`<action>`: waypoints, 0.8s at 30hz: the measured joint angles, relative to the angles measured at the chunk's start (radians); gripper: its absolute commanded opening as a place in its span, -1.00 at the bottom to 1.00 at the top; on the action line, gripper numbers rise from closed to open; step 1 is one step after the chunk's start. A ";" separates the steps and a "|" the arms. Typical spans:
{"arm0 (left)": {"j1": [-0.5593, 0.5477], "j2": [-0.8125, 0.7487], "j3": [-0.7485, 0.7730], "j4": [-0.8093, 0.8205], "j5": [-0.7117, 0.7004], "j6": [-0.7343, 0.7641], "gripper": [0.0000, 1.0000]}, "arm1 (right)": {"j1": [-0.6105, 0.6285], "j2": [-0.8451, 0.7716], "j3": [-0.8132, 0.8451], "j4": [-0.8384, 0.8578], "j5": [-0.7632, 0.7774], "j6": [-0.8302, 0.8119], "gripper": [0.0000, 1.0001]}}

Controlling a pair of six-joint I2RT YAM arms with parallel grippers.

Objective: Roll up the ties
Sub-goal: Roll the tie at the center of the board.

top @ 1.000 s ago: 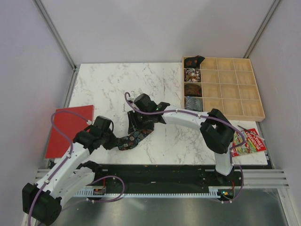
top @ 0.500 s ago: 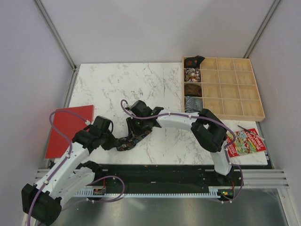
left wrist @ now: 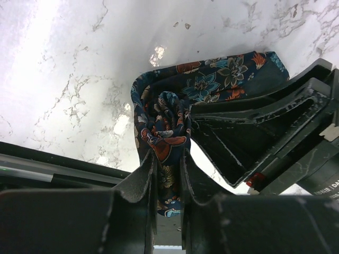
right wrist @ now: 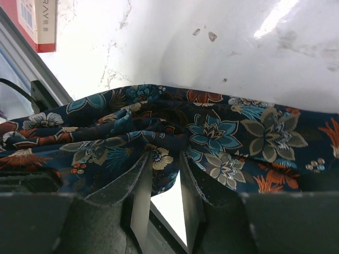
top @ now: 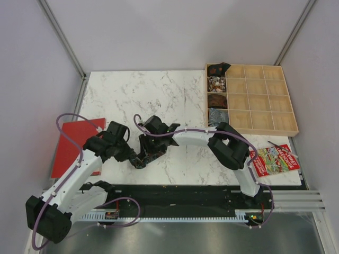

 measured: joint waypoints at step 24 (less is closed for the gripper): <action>-0.007 0.290 0.106 0.058 -0.027 0.063 -0.90 | -0.162 0.038 -0.005 0.044 -0.116 0.000 -0.07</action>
